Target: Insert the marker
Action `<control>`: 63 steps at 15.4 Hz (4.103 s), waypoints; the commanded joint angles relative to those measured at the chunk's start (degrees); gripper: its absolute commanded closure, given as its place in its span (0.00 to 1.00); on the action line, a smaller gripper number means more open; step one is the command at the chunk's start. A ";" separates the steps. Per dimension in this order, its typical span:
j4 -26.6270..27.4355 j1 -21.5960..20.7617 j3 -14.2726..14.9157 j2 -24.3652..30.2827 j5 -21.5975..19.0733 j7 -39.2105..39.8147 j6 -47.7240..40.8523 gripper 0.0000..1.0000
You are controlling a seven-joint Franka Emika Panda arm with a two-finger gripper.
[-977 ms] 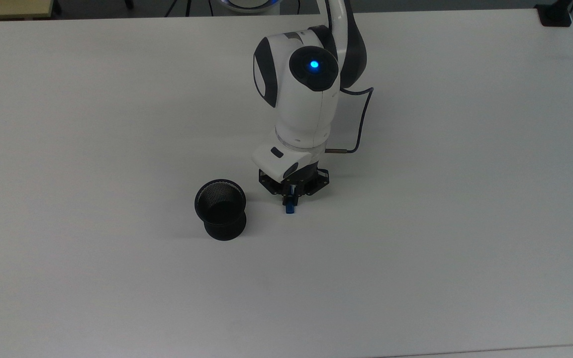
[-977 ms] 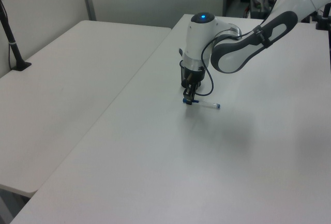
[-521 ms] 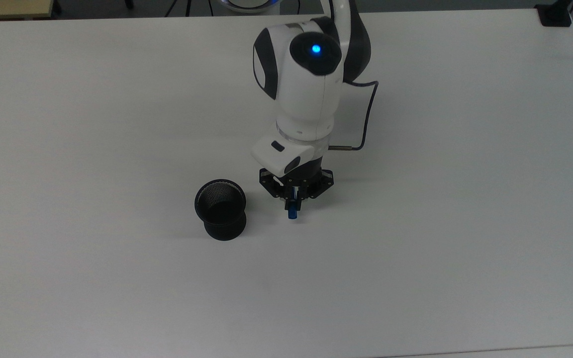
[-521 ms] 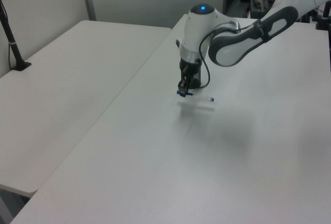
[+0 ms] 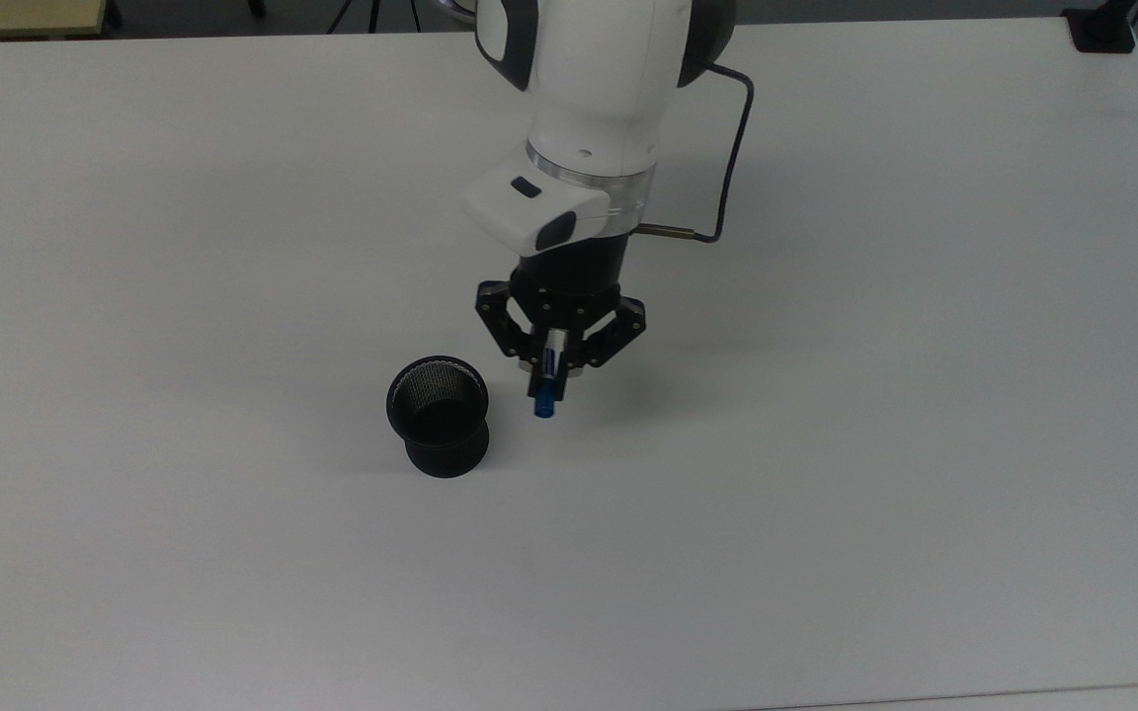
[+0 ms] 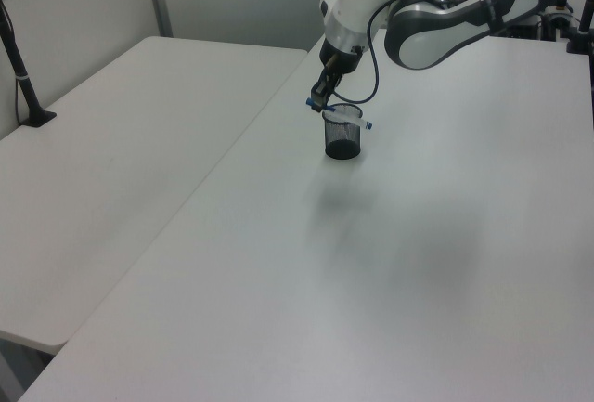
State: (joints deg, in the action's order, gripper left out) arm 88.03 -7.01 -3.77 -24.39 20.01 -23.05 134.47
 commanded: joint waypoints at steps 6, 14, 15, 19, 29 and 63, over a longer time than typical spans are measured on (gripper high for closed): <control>2.58 1.21 6.22 1.98 6.87 -9.46 11.68 0.97; 4.43 2.70 8.07 -1.89 7.94 -12.11 26.19 0.97; 4.43 2.71 8.07 -2.07 8.02 -12.19 26.29 0.97; 5.13 2.71 8.07 -3.21 9.16 -12.19 26.29 0.90; 5.40 1.39 7.64 -2.16 8.82 -14.22 25.67 0.20; 9.26 5.96 -0.01 25.97 -16.06 20.15 -39.19 0.00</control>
State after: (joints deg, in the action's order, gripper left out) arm 96.30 -1.39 -3.31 0.40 3.59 -3.71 96.60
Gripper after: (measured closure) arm 0.000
